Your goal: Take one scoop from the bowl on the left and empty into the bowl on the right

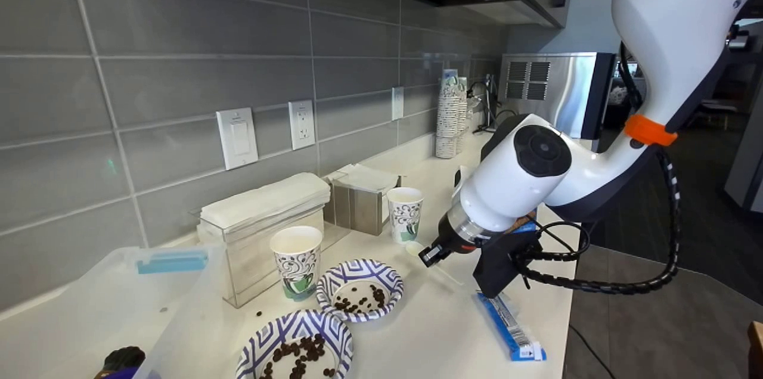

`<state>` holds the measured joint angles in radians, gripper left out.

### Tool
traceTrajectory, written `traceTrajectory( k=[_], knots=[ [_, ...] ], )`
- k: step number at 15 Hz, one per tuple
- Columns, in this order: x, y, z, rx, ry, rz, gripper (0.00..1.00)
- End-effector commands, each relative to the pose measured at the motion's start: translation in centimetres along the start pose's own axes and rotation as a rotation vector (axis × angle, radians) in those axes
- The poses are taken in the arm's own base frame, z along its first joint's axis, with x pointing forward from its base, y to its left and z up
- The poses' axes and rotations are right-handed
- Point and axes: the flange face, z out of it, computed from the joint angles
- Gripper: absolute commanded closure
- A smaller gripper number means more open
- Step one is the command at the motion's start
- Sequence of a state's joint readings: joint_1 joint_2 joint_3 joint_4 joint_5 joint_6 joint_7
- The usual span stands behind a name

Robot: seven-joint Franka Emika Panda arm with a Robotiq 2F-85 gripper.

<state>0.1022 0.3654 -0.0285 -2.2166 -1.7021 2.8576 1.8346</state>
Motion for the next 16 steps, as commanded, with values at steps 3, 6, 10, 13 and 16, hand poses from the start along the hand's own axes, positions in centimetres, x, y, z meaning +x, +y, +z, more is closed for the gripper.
traceTrajectory(
  k=[3, 6, 10, 13, 16],
  knots=[
    [-1.1, -0.4, 2.2, 0.020, 0.032, 0.011, 0.97],
    [-0.2, -0.3, -0.5, 0.049, 0.025, -0.029, 0.54],
    [-1.0, 1.8, -4.5, 0.015, -0.045, -0.103, 0.25],
    [-4.5, 2.9, -6.3, 0.030, -0.150, -0.175, 0.01],
    [-6.2, 3.1, -7.6, 0.062, -0.216, -0.247, 0.00]
  ],
)
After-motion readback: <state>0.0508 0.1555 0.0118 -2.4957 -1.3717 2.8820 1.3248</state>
